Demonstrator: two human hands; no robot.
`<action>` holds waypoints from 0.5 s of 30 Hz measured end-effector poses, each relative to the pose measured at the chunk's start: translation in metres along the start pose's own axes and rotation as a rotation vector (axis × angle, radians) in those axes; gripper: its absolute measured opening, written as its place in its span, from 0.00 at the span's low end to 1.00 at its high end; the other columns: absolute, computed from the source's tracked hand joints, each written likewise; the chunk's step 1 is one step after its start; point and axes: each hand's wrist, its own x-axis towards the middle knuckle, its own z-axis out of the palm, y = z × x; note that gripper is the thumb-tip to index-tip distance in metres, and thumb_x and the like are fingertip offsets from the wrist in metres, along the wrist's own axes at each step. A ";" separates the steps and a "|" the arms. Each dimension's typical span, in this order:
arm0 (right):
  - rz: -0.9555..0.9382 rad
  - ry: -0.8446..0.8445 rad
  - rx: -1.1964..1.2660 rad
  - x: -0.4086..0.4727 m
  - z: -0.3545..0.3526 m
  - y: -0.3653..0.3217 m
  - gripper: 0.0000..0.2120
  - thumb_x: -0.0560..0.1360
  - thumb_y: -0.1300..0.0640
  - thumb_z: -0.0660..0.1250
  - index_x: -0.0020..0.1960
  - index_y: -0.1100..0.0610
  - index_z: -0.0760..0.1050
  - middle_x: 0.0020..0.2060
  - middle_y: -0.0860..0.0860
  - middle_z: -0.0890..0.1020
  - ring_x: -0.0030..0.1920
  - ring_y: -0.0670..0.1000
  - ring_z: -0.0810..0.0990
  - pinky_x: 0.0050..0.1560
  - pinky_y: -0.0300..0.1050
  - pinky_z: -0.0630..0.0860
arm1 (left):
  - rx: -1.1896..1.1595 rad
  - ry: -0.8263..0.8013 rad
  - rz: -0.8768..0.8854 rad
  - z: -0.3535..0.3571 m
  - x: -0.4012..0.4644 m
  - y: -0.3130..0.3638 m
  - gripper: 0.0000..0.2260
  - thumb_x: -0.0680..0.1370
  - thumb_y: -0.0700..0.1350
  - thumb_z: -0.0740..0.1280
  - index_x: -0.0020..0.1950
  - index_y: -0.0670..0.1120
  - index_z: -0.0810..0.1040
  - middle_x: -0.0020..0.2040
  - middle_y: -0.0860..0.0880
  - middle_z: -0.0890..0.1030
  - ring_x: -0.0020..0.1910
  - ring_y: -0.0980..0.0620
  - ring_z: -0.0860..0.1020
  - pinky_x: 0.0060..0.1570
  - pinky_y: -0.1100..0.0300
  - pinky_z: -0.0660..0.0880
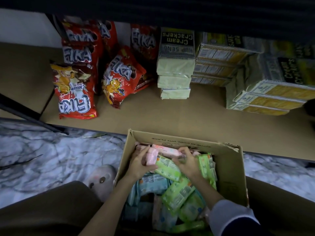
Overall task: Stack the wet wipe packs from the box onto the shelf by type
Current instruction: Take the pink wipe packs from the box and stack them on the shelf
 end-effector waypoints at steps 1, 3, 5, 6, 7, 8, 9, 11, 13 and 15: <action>0.006 0.007 0.034 -0.001 0.004 -0.001 0.18 0.69 0.62 0.73 0.56 0.60 0.73 0.43 0.49 0.77 0.45 0.50 0.76 0.45 0.39 0.69 | 0.017 0.024 0.015 0.001 -0.001 -0.001 0.34 0.66 0.32 0.75 0.69 0.40 0.66 0.64 0.45 0.71 0.63 0.54 0.67 0.49 0.83 0.63; -0.003 0.019 0.038 -0.001 0.011 0.000 0.20 0.69 0.63 0.73 0.59 0.62 0.74 0.44 0.52 0.77 0.47 0.52 0.76 0.48 0.42 0.71 | 0.037 0.052 0.038 0.002 -0.007 -0.002 0.30 0.66 0.36 0.76 0.66 0.42 0.71 0.61 0.44 0.75 0.60 0.52 0.71 0.50 0.81 0.64; -0.053 0.016 -0.013 -0.005 0.016 0.001 0.16 0.70 0.64 0.72 0.57 0.62 0.78 0.46 0.57 0.78 0.48 0.55 0.76 0.49 0.42 0.69 | 0.054 0.090 0.056 0.005 -0.015 -0.003 0.24 0.67 0.40 0.75 0.62 0.43 0.75 0.57 0.47 0.76 0.57 0.53 0.73 0.51 0.80 0.64; -0.079 0.021 -0.018 -0.009 0.018 0.002 0.13 0.71 0.64 0.71 0.56 0.62 0.79 0.47 0.58 0.78 0.49 0.55 0.75 0.51 0.43 0.70 | 0.043 0.130 0.052 0.008 -0.020 -0.003 0.19 0.69 0.40 0.75 0.59 0.43 0.77 0.55 0.49 0.76 0.55 0.54 0.73 0.49 0.81 0.64; -0.098 0.038 -0.016 -0.014 0.019 0.004 0.11 0.71 0.64 0.71 0.54 0.62 0.80 0.47 0.59 0.77 0.49 0.55 0.75 0.54 0.46 0.72 | 0.036 0.175 0.044 0.012 -0.025 -0.001 0.15 0.70 0.40 0.74 0.56 0.44 0.79 0.52 0.49 0.76 0.52 0.55 0.73 0.48 0.80 0.65; -0.108 0.055 -0.021 -0.022 0.020 0.008 0.10 0.72 0.64 0.70 0.53 0.61 0.80 0.49 0.59 0.76 0.51 0.55 0.75 0.57 0.49 0.73 | 0.027 0.225 0.048 0.016 -0.029 0.000 0.11 0.70 0.41 0.73 0.52 0.45 0.80 0.49 0.48 0.76 0.49 0.57 0.74 0.47 0.77 0.66; -0.120 0.065 -0.033 -0.029 0.020 0.009 0.09 0.72 0.65 0.70 0.52 0.62 0.80 0.52 0.59 0.75 0.55 0.56 0.75 0.61 0.51 0.72 | 0.010 0.267 0.044 0.019 -0.033 -0.001 0.09 0.70 0.43 0.74 0.49 0.46 0.81 0.45 0.49 0.75 0.45 0.60 0.74 0.46 0.74 0.67; -0.120 0.035 -0.041 -0.041 0.020 0.010 0.06 0.74 0.63 0.68 0.50 0.63 0.79 0.62 0.59 0.71 0.64 0.58 0.71 0.67 0.45 0.67 | -0.024 0.346 0.010 0.024 -0.039 -0.004 0.10 0.67 0.42 0.75 0.46 0.43 0.81 0.42 0.52 0.73 0.41 0.60 0.75 0.44 0.69 0.68; -0.028 -0.077 -0.026 -0.042 0.016 0.003 0.07 0.76 0.60 0.65 0.49 0.65 0.78 0.66 0.57 0.69 0.69 0.57 0.67 0.67 0.33 0.57 | -0.030 0.385 -0.093 0.026 -0.040 -0.007 0.18 0.65 0.39 0.77 0.53 0.39 0.78 0.49 0.47 0.74 0.50 0.50 0.75 0.49 0.68 0.68; 0.055 -0.146 -0.006 -0.034 0.014 0.000 0.07 0.76 0.60 0.66 0.49 0.64 0.77 0.61 0.61 0.75 0.64 0.58 0.72 0.65 0.32 0.59 | -0.047 0.338 -0.184 0.026 -0.040 -0.006 0.38 0.59 0.47 0.79 0.65 0.39 0.71 0.62 0.42 0.71 0.63 0.45 0.71 0.63 0.60 0.67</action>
